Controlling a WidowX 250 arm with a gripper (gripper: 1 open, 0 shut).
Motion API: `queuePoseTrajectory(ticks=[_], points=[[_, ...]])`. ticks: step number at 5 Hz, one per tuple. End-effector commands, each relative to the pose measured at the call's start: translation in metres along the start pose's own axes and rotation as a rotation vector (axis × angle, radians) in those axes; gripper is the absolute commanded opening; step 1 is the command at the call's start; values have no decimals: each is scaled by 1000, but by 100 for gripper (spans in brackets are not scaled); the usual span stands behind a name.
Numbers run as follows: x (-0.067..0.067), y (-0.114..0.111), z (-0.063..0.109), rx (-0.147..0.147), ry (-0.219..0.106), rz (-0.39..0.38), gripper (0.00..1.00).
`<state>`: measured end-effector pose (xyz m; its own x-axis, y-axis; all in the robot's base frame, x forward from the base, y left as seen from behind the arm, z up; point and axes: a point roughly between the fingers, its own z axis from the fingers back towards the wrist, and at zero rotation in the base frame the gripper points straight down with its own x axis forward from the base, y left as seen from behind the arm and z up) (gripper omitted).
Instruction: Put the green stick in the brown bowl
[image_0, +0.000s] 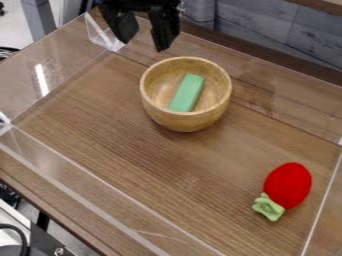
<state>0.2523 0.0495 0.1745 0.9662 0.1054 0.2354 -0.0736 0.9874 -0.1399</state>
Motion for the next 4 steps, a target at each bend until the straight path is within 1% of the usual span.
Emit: queuePoseTrajectory(ticks=[1,3,4], points=[[2,-2,14,11,-37,30,100],[-1,-4,18,12,-25,68,100],[5,-8,24,35,-36,119,100]])
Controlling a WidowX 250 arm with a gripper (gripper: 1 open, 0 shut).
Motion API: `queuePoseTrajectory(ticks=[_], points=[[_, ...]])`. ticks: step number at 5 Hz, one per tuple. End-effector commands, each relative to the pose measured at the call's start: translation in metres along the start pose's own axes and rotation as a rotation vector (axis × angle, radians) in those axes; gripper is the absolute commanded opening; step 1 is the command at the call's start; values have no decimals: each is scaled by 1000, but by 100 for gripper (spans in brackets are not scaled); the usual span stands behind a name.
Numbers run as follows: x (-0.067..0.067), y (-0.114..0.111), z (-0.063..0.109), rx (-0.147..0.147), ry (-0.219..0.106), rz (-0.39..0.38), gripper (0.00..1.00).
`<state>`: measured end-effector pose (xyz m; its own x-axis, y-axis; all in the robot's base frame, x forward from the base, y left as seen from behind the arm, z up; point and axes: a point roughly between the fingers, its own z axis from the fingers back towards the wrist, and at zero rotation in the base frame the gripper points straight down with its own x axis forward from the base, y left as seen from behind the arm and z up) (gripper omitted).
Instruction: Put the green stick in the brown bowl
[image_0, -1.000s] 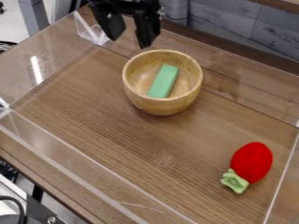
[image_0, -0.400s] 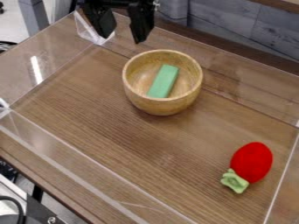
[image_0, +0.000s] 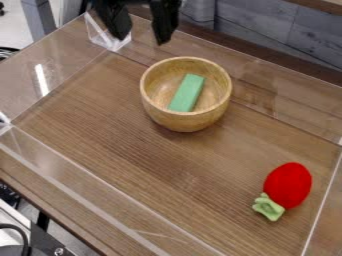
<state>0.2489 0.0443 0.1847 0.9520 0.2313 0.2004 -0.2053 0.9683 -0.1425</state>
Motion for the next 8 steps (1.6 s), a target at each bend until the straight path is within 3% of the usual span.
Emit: queuePoseTrajectory(ticks=[1,2,3,4,6,7,8], points=[[12,-4,3,18,-52,2,100],[13,-2,-12,45,-44,25,100],[2,18,-13,56,-38,-3,100],[5,32,-11,58,-51,-24,100],[22,-2,-10,62,-64,34,100],[9,-14,-5,50,-57,27,100],[2,-12,1,69,-53,37,100]])
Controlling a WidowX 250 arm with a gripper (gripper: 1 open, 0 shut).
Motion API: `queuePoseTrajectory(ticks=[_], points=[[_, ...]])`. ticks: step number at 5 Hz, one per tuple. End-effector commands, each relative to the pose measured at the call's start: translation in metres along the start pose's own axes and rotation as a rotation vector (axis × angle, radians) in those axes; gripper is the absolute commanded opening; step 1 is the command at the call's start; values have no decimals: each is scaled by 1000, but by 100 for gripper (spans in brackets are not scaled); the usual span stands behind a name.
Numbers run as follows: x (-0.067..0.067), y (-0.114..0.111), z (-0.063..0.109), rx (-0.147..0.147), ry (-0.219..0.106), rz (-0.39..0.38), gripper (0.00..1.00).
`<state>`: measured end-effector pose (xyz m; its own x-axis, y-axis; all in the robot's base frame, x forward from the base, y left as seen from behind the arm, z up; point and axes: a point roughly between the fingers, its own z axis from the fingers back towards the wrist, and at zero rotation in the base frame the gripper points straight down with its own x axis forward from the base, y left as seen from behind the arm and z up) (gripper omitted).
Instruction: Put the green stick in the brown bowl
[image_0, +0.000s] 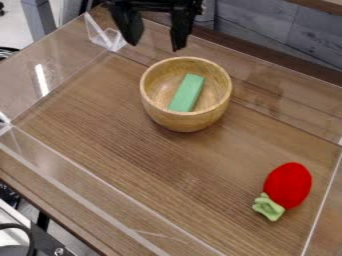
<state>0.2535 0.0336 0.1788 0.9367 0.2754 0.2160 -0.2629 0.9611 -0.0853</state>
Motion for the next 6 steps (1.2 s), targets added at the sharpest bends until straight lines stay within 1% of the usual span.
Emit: queuePoseTrajectory(ticks=[1,2,3,4,5,6], points=[[4,1,8,14,-27,13,100],[15,7,18,35,-27,42,100],[21,13,21,58,-24,53,100],[10,11,10,61,0,-22,100],[2,7,1,46,18,-77,100],[6,11,9,38,13,-34,100]])
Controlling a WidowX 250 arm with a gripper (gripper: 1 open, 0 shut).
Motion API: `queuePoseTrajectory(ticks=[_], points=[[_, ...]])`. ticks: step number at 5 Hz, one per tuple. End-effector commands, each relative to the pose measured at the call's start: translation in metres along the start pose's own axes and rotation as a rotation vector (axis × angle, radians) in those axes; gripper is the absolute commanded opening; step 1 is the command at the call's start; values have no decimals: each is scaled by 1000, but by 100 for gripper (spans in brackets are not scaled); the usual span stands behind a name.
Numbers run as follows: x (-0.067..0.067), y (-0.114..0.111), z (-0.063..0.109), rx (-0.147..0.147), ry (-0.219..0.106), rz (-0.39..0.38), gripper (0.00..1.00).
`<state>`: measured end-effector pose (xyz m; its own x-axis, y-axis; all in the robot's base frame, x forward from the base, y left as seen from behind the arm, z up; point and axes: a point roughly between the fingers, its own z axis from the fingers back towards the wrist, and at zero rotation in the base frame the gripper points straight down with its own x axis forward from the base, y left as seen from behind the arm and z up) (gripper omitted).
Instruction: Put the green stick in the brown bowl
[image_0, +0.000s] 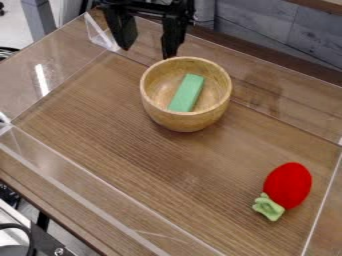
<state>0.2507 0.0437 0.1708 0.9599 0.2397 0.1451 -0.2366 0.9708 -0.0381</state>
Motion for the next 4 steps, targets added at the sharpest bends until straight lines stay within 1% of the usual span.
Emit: queuePoseTrajectory(ticks=[1,2,3,4], points=[[11,5,26,-4,-75,62,100],[14,9,18,-5,-73,134,100],[10,9,8,6,-64,153,100],[11,12,2,11,-65,96,100]])
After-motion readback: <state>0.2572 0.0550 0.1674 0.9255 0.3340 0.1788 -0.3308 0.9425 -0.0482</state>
